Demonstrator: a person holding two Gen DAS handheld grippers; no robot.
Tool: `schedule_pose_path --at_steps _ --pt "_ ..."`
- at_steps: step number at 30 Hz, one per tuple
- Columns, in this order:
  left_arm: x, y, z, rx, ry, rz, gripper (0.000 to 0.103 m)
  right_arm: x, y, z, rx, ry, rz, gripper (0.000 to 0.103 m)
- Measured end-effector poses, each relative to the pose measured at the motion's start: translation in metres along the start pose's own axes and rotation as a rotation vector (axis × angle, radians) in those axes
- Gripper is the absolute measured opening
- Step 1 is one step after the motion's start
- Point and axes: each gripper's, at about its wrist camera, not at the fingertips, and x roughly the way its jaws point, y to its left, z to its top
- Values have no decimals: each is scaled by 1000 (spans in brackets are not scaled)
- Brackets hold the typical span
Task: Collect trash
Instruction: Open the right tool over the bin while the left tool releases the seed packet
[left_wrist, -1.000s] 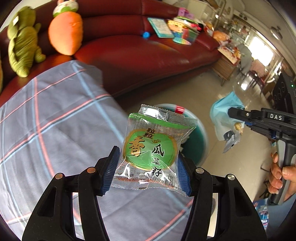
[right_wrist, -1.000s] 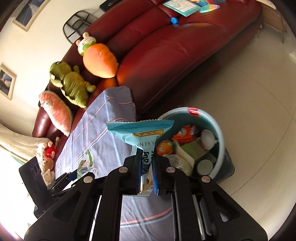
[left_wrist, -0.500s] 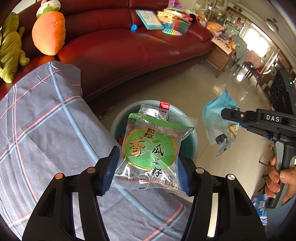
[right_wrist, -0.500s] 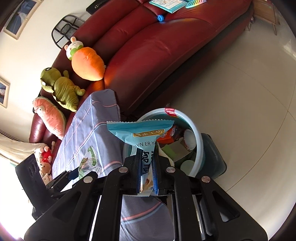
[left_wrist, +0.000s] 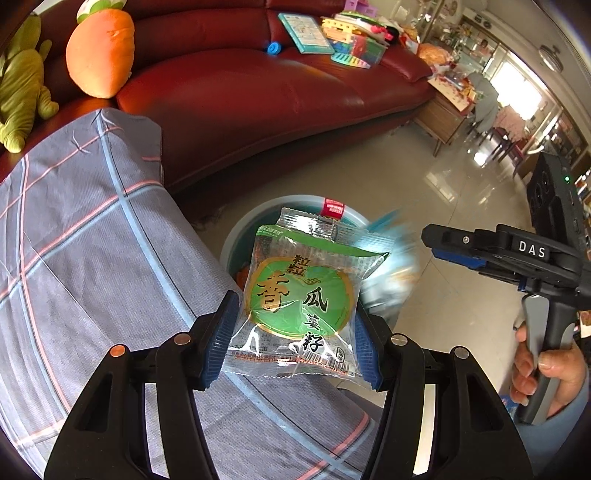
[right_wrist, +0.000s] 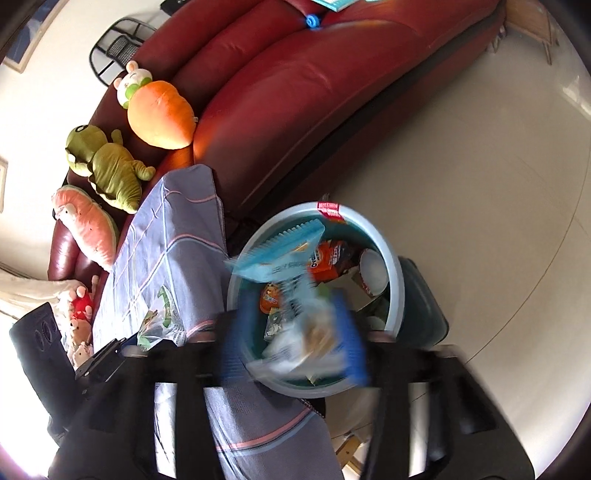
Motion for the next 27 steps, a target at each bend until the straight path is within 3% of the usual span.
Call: schedule_pose_path --at_steps 5,13,27 --pt "2 1 0 -3 2 -4 59 -7 -2 0 0 -19 -23 70" --pt "10 -5 -1 8 8 -17 59 -16 -4 1 -1 -29 -77 78" --pt "26 -19 2 47 16 -21 59 -14 -6 -1 -7 -7 -131 78"
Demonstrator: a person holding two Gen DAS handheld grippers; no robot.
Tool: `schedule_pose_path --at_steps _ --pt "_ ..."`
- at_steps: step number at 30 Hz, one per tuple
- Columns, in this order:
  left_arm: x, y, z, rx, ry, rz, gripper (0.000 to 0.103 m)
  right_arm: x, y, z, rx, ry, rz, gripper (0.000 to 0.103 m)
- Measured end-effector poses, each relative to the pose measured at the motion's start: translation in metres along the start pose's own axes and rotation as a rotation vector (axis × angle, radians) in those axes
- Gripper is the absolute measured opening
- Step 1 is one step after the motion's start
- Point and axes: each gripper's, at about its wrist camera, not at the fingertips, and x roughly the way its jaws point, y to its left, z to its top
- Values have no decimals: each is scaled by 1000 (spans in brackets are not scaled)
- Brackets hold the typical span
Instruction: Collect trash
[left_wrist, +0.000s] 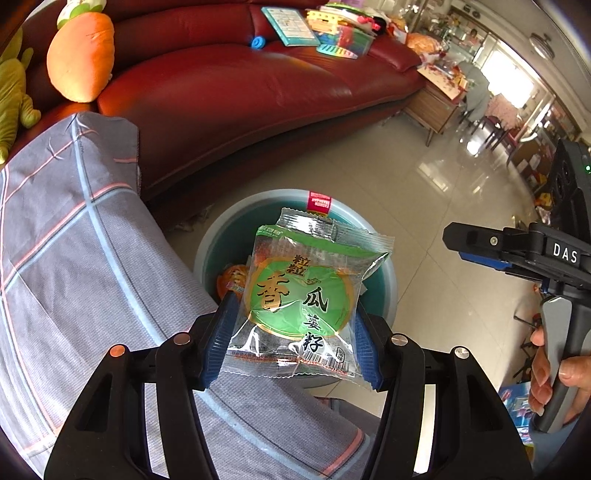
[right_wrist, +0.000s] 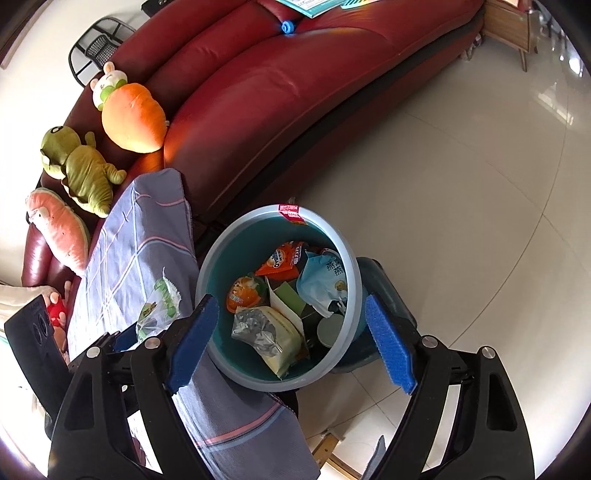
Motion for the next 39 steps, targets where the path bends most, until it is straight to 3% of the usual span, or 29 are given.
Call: schedule_pose_path --at_steps 10,16,17,24,26,39 --pt "12 -12 0 28 21 -8 61 1 -4 -1 1 2 -36 78" --pt "9 -16 0 34 0 16 95 -1 -5 -1 3 -2 -40 78" --pt "9 -16 -1 34 -4 20 96 -1 -5 -2 3 -1 -41 78" --pt "-3 -16 -6 29 -8 36 97 -9 1 -5 -9 -4 -46 78" --pt "-10 -15 -10 18 -14 41 97 -16 4 -9 -16 -19 -45 86" --pt "-68 -1 -48 -60 -32 102 99 -55 25 -52 -122 -41 -64 95"
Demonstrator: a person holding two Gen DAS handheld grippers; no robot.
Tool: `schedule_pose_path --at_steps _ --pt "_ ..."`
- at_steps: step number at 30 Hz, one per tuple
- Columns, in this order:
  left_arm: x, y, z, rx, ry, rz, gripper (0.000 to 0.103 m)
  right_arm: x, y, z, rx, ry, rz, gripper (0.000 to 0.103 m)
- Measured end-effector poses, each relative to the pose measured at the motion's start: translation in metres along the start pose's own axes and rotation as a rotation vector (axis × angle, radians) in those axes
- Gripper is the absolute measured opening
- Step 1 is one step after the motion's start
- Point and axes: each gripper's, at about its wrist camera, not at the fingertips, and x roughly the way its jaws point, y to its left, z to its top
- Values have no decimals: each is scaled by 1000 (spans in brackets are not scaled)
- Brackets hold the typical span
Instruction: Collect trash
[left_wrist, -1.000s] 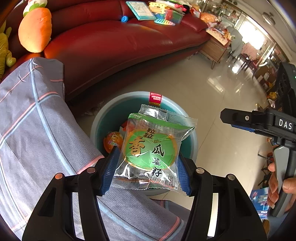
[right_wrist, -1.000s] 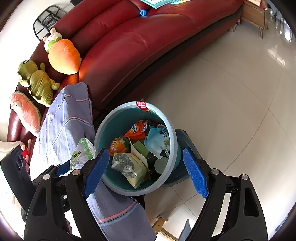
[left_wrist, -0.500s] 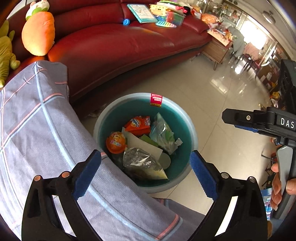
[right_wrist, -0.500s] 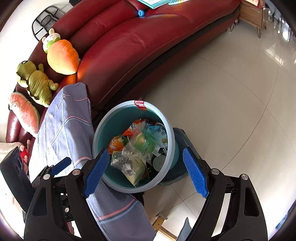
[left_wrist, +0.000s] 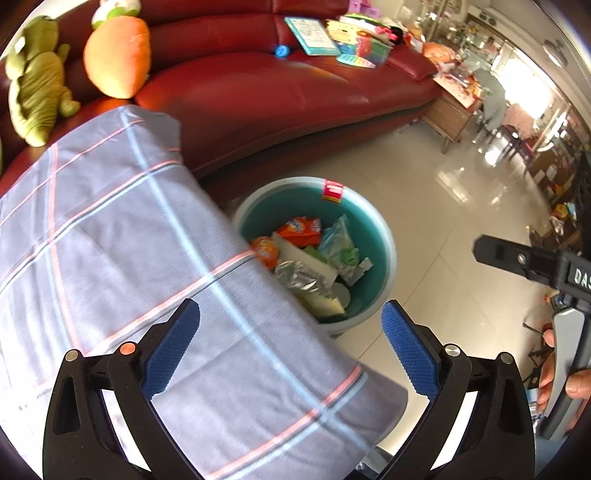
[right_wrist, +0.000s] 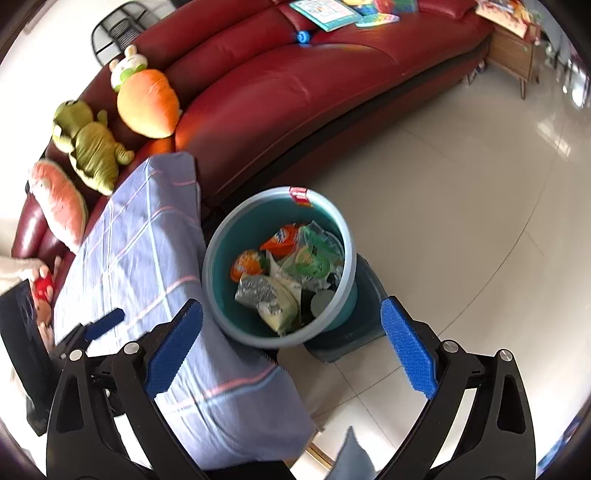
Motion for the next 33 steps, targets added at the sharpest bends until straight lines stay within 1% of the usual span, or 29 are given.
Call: schedule_pose_path --at_steps 7,12,16,22,28,33 --pt "-23 15 -29 -42 11 43 99 -22 21 -28 -92 -24 -80 96" --pt "-37 24 -50 -68 1 64 99 -33 39 -53 -176 -44 -132 96" --pt "-51 30 -65 -81 -12 92 99 -36 48 -68 -205 -39 -118 96" --pt "-69 39 -79 -106 -35 112 99 -46 63 -82 -241 -61 -105 96" --pt "-78 43 -87 -120 -47 131 99 -51 80 -88 -291 -76 -109 96" --pt "-82 44 -90 -128 -57 142 99 -50 88 -89 -307 -69 -100 96"
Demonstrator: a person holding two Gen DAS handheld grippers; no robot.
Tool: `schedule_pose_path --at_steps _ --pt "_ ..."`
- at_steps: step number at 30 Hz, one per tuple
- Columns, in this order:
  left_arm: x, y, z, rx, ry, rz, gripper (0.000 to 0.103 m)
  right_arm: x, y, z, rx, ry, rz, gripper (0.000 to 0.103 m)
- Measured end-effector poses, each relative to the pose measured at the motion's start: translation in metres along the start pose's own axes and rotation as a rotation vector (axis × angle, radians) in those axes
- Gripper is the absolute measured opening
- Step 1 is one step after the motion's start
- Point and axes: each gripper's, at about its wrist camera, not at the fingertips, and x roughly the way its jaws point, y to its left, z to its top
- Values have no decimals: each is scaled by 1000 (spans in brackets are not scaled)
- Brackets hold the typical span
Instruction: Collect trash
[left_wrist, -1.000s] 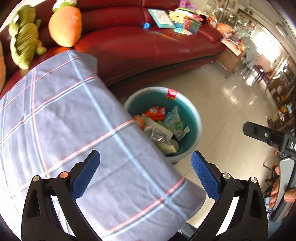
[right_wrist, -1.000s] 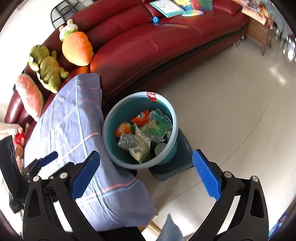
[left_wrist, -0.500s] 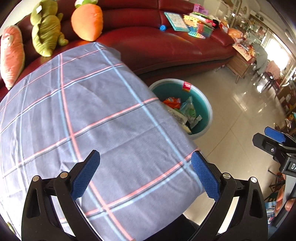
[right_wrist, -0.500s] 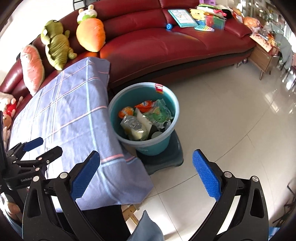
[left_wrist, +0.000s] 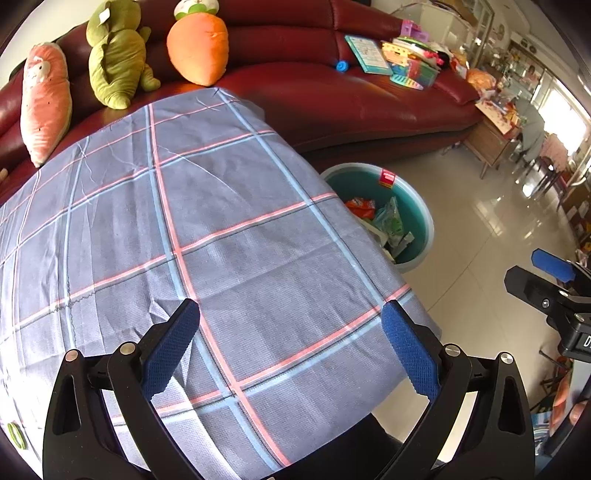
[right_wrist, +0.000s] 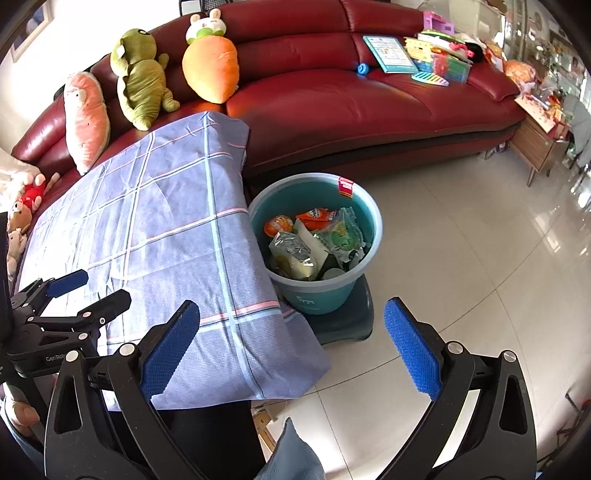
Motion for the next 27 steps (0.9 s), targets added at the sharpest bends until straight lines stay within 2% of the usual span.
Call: schedule_pose_path --at_steps 18,27 --pt "8 8 3 -33 -49 21 99 23 0 4 6 34 3 96" --pt "21 7 0 -22 -39 33 99 38 2 4 5 60 6 96"
